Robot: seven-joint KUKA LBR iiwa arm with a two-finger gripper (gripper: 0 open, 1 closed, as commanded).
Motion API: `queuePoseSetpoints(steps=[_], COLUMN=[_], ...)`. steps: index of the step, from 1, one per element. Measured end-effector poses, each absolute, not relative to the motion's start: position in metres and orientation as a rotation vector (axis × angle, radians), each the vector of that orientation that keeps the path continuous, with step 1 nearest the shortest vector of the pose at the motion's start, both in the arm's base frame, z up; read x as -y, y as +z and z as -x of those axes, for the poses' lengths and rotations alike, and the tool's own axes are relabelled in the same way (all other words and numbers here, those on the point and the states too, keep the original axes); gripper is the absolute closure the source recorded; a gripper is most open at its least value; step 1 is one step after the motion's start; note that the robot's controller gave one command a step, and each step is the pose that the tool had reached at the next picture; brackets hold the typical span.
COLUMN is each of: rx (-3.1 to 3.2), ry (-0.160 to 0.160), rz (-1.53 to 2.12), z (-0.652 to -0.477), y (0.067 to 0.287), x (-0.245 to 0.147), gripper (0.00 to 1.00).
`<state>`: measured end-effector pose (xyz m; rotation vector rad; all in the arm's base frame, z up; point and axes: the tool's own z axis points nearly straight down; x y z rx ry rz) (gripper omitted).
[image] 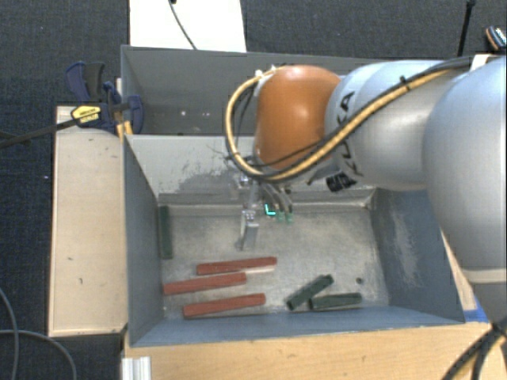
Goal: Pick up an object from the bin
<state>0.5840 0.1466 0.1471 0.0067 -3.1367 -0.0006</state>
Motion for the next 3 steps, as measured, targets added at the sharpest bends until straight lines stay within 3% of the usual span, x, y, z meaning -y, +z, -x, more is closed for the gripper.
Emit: queuePoseSetpoints(steps=[1, 2, 3], rx=[3.122, 3.128, 3.139], ry=[-0.001, -0.002, -0.002], rz=[-0.32, -0.309, -0.307], z=[-0.517, -0.519, -0.564], y=[0.069, 0.071, 0.23], x=[-0.152, -0.152, -0.137], gripper=[0.0, 1.0, 1.0])
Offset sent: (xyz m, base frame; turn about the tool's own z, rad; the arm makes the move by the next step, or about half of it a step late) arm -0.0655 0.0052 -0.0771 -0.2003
